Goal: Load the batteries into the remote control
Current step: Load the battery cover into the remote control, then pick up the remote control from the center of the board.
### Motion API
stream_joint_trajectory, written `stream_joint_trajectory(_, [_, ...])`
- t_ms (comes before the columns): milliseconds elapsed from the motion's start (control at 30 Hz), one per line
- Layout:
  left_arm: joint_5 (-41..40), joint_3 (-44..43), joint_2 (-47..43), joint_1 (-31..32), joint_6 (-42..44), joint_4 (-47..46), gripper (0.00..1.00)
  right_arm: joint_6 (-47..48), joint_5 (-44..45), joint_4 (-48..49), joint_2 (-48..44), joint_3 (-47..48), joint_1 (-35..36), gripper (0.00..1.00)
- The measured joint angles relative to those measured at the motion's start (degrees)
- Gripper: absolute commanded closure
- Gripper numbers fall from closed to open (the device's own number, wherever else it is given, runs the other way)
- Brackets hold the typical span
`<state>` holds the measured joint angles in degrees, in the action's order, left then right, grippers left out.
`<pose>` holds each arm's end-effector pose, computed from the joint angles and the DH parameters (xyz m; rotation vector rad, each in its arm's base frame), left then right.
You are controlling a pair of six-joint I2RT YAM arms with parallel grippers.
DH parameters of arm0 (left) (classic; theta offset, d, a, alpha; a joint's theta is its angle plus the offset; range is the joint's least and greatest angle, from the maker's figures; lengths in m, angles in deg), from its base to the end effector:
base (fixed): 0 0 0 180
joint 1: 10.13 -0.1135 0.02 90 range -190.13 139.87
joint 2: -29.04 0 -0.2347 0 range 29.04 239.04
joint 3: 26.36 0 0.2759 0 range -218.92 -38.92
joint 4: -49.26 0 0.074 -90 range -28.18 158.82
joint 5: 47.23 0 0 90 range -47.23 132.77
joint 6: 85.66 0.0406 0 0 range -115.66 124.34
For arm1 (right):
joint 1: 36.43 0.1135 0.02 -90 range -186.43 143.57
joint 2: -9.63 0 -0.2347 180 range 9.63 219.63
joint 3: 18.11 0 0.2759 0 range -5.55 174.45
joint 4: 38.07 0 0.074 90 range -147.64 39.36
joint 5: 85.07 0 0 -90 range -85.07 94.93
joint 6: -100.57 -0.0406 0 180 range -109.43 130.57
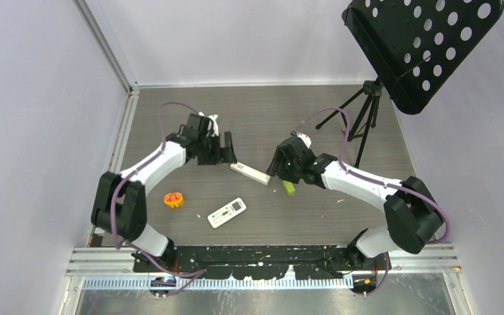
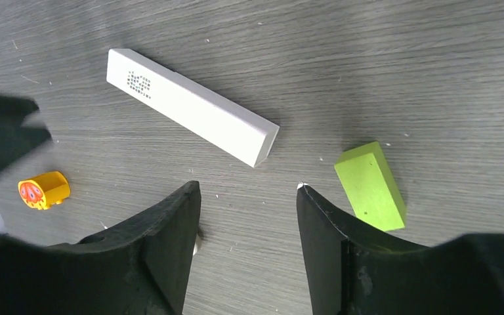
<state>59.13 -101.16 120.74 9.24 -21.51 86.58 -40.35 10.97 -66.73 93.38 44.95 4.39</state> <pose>0.3330 -0.1292 0.1763 -0.0264 2.5960 -0.6660 0.2503 0.2106 0.1625 0.2703 2.5006 0.5762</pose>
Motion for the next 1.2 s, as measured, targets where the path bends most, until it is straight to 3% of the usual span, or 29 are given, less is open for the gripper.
stream_joint_trajectory(100, [-4.0,4.1,-7.1,7.1,1.3,2.6,0.02,0.2,0.9,-2.4,-1.4,0.8,0.0,0.36])
stream_joint_trajectory(233, [-5.9,9.1,-13.1,17.6,2.8,5.7,0.0,0.9,1.2,-4.4,-2.6,1.0,-0.4,0.33])
stream_joint_trajectory(400, [-8.8,15.2,-18.9,21.0,3.4,11.0,0.0,1.4,0.9,-5.7,-4.4,1.0,-1.2,0.33])
stream_joint_trajectory(633, [-14.7,15.6,-18.7,27.3,1.4,13.1,0.0,1.4,-0.2,-5.6,-4.6,0.6,-1.9,0.32])
stream_joint_trajectory(800, [-18.9,15.6,-12.6,31.4,0.2,13.6,0.01,1.3,-0.7,-5.4,-4.6,-0.1,-2.1,0.32])
stream_joint_trajectory(967, [-23.9,15.5,-6.7,33.6,-0.4,13.6,0.17,1.0,-1.2,-5.0,-4.7,-1.4,-2.4,0.32])
stream_joint_trajectory(1133, [-24.8,13.3,-3.7,34.4,-0.8,13.6,0.51,1.4,-2.1,-4.9,-4.7,-2.0,-2.4,0.32])
stream_joint_trajectory(1200, [-25.2,13.1,-3.6,34.7,-0.7,13.4,0.6,3.0,-2.9,-4.6,-4.7,-2.2,-2.4,0.32])
